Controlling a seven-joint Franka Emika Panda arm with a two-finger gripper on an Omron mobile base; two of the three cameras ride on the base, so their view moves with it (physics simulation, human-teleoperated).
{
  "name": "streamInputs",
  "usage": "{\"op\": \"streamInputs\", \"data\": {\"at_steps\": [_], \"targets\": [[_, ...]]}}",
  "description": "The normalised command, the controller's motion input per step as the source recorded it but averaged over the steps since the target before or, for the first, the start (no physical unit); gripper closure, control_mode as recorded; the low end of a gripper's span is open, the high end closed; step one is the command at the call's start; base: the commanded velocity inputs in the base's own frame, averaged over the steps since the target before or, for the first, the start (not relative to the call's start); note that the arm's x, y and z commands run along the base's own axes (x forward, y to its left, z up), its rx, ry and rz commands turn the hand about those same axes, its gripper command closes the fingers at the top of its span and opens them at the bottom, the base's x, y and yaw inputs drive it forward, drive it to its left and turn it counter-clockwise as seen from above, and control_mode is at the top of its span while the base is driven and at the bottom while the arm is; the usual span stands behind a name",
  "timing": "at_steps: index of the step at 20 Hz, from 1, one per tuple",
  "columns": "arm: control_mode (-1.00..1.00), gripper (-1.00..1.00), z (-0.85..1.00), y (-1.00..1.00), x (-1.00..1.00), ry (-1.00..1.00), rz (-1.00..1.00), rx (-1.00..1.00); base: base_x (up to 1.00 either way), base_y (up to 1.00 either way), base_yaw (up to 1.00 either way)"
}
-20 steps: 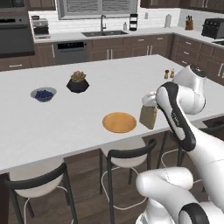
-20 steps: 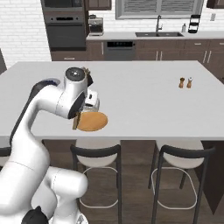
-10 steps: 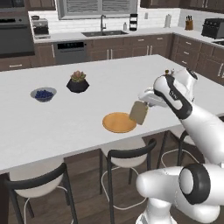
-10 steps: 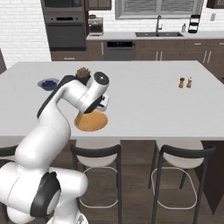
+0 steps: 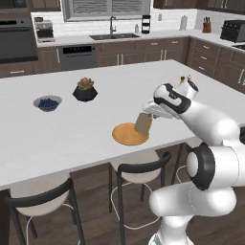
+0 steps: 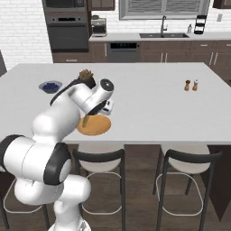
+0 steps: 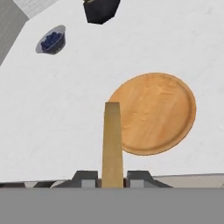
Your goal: Start the toaster. Once the lever pops up, take the bread to the plate on the dining counter.
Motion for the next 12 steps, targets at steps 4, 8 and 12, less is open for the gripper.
{"op": "streamInputs", "data": {"at_steps": [4, 8, 12], "targets": [[-1.00, 1.00, -0.44, 0.06, 0.35, 0.00, 0.00, 0.00, 0.00, 0.00, 0.00], [-1.00, 1.00, -0.36, 0.05, 0.25, 0.00, 0.00, 0.00, 0.00, 0.00, 0.00], [-1.00, 1.00, -0.24, 0.11, 0.21, 0.00, 0.00, 0.00, 0.00, 0.00, 0.00]]}}
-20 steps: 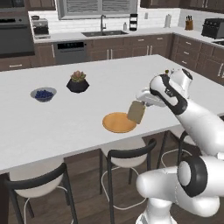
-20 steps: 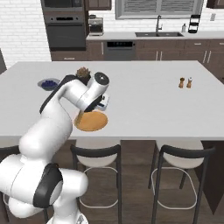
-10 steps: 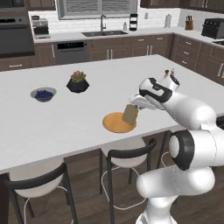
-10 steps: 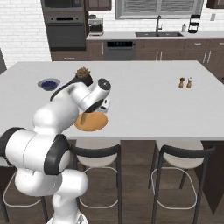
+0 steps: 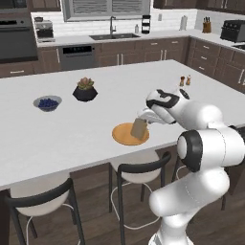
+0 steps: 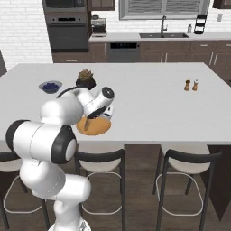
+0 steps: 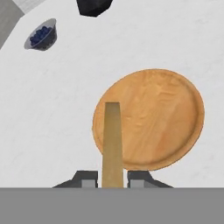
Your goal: Start the toaster. Once the lever pops up, take the bread to the plate on the dining counter.
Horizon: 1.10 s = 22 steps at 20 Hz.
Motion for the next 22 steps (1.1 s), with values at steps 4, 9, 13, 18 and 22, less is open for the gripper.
{"op": "streamInputs", "data": {"at_steps": [4, 9, 13, 18, 22], "targets": [[-1.00, 1.00, 0.00, 0.33, 0.15, 0.00, 0.00, 0.00, 0.00, 0.00, 0.00], [-1.00, 1.00, -0.01, 0.41, 0.24, 0.00, 0.00, 0.00, 0.00, 0.00, 0.00], [-1.00, 1.00, -0.03, 0.29, 0.40, 0.00, 0.00, 0.00, 0.00, 0.00, 0.00], [-1.00, 1.00, -0.33, 0.01, 0.27, -0.01, 0.01, 0.00, 0.00, 0.00, 0.00], [-1.00, 1.00, -0.40, 0.00, 0.18, 0.00, 0.00, 0.00, 0.00, 0.00, 0.00]]}}
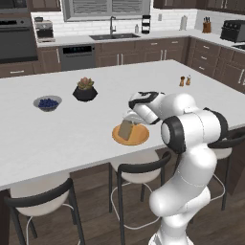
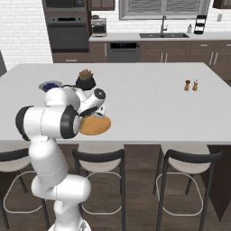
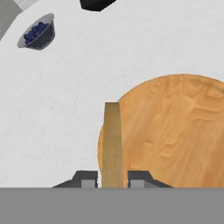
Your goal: Start the toaster. Once the lever pops up, take the bread to the plate on the dining counter.
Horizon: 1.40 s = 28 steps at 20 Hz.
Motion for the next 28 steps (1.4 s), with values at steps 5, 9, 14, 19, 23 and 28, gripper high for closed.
{"op": "streamInputs", "data": {"at_steps": [5, 9, 14, 19, 23, 28], "targets": [[-1.00, 1.00, -0.18, -0.06, 0.08, -0.02, 0.01, 0.00, 0.00, 0.00, 0.00], [-1.00, 1.00, -0.12, -0.03, 0.04, -0.03, 0.02, 0.00, 0.00, 0.00, 0.00], [-1.00, -1.00, -0.04, 0.00, 0.01, 0.00, 0.03, -0.01, 0.00, 0.00, 0.00], [-1.00, -1.00, 0.04, -0.29, 0.00, -0.01, 0.00, 0.00, 0.00, 0.00, 0.00], [-1.00, -1.00, 0.20, -0.33, 0.00, 0.00, 0.00, 0.00, 0.00, 0.00, 0.00], [-1.00, -1.00, 0.49, -0.24, -0.10, -0.06, 0.00, 0.04, 0.00, 0.00, 0.00]]}}
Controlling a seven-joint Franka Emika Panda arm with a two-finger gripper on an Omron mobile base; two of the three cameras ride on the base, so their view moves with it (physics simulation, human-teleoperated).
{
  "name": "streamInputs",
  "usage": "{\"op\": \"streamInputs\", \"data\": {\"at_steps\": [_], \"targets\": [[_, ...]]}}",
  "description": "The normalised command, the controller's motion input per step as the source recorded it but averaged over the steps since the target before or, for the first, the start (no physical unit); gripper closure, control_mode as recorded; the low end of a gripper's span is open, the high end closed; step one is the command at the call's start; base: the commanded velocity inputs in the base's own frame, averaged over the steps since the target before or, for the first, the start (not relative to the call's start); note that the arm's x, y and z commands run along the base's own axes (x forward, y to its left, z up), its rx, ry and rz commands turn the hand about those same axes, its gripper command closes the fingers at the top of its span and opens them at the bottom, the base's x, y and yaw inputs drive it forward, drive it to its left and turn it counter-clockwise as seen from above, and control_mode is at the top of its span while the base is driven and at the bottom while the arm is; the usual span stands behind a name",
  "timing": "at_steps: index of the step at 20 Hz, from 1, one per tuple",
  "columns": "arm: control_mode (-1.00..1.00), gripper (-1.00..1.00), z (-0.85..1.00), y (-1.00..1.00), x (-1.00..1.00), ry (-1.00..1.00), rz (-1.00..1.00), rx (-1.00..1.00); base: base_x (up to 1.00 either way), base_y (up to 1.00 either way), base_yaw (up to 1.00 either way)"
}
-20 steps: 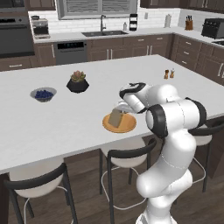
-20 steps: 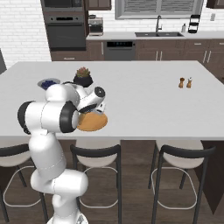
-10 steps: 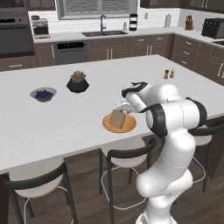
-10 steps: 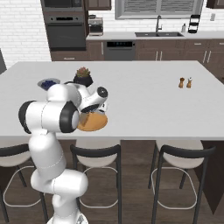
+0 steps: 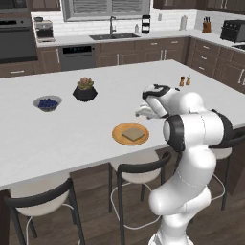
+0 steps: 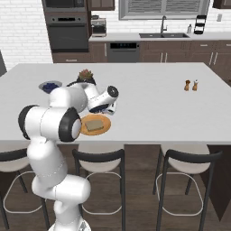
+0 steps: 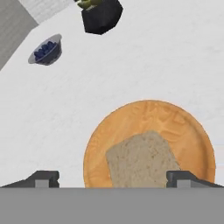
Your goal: Start the toaster. Once the lever pops up, take the bread to the plate on the dining counter.
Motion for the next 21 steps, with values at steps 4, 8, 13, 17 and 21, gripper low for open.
{"op": "streamInputs", "data": {"at_steps": [4, 8, 13, 17, 21], "targets": [[-1.00, -1.00, 0.87, -0.17, -0.96, -0.38, 0.01, 0.02, 0.00, 0.00, 0.00], [-1.00, -1.00, 0.98, -0.05, -1.00, -0.46, 0.02, 0.00, 0.00, 0.00, 0.00], [-1.00, -1.00, 1.00, -0.10, -1.00, -0.43, 0.01, 0.00, 0.00, 0.00, 0.00], [-1.00, -1.00, 1.00, -0.08, -1.00, -0.41, 0.01, -0.01, 0.00, 0.00, 0.00], [-1.00, -1.00, 1.00, -0.05, -1.00, -0.52, 0.09, -0.19, 0.00, 0.00, 0.00]]}}
